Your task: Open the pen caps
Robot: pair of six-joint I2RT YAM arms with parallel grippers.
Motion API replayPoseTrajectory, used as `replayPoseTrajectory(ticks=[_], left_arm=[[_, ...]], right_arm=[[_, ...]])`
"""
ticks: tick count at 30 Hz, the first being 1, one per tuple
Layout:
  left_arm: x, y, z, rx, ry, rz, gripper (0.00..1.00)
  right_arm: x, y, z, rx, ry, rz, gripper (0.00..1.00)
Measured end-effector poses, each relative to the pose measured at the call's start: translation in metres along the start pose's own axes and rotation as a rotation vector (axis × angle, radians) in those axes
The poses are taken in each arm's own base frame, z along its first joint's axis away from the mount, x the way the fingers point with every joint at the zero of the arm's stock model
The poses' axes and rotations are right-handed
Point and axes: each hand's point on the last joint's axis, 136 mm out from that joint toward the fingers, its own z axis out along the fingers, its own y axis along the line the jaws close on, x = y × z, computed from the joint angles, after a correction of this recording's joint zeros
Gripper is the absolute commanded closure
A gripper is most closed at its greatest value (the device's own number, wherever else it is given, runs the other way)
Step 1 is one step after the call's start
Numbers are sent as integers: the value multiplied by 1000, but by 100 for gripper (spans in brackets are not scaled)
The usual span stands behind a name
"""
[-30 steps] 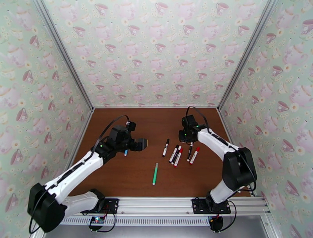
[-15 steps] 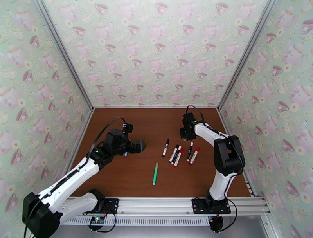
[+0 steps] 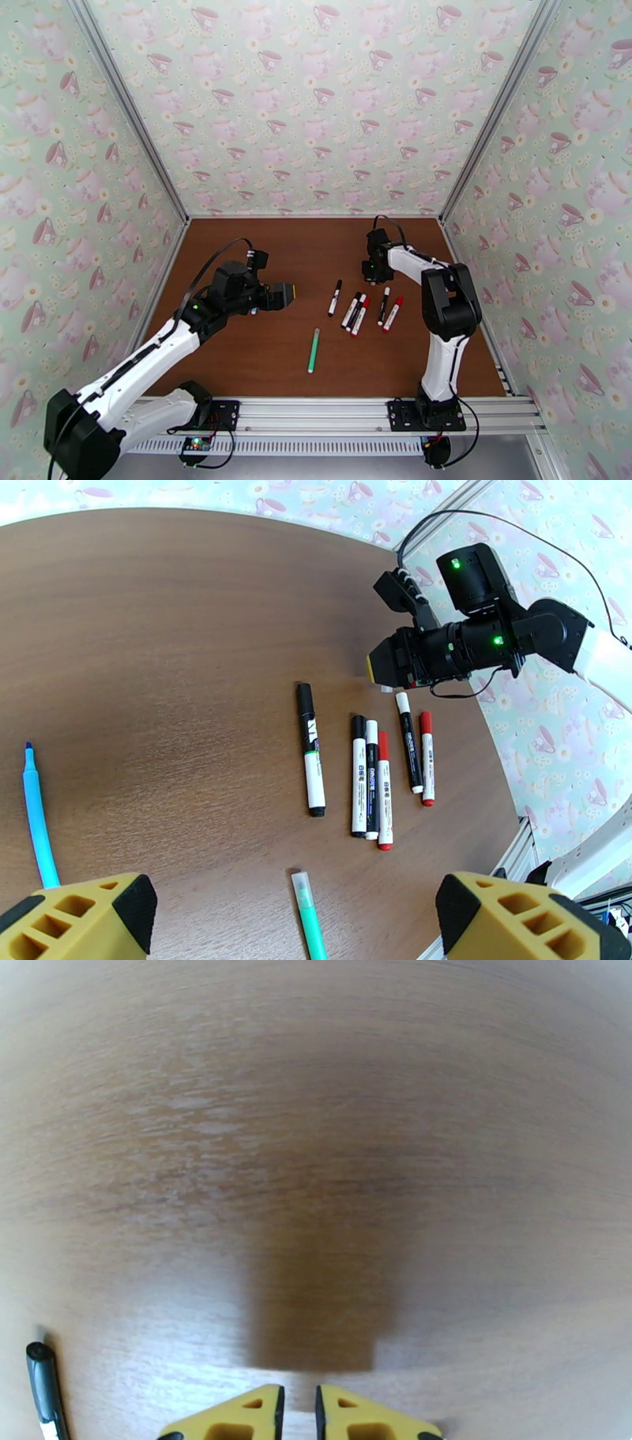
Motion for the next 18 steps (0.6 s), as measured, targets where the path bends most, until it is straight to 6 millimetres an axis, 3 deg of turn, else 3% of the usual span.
replayPoseTrajectory(ticks=[18], left_arm=[[7, 0, 3, 13, 21, -3, 0]], right_arm=[[-1, -3, 9, 21, 12, -6, 67]])
